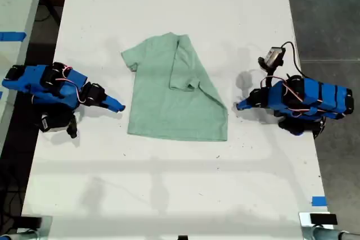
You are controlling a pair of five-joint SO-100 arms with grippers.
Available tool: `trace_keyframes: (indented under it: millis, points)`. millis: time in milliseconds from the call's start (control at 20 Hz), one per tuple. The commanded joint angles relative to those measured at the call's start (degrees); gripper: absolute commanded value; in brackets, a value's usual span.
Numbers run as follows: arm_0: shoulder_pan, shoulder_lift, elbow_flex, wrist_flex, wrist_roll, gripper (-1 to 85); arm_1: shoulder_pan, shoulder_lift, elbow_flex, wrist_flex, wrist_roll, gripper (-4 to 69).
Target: Fold t shirt
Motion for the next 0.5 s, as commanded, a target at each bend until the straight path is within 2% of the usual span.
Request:
trace_keyframes:
  millis: [0,450]
  points:
    - [0.44,0.35,0.18,-0.53,0.35,9.3,0.53,0.35,2.55,-0.88,0.7,7.3]
    - [0.53,0.35,0.18,-0.53,0.35,9.3,0.62,0.35,2.55,-0.79,1.49,7.3]
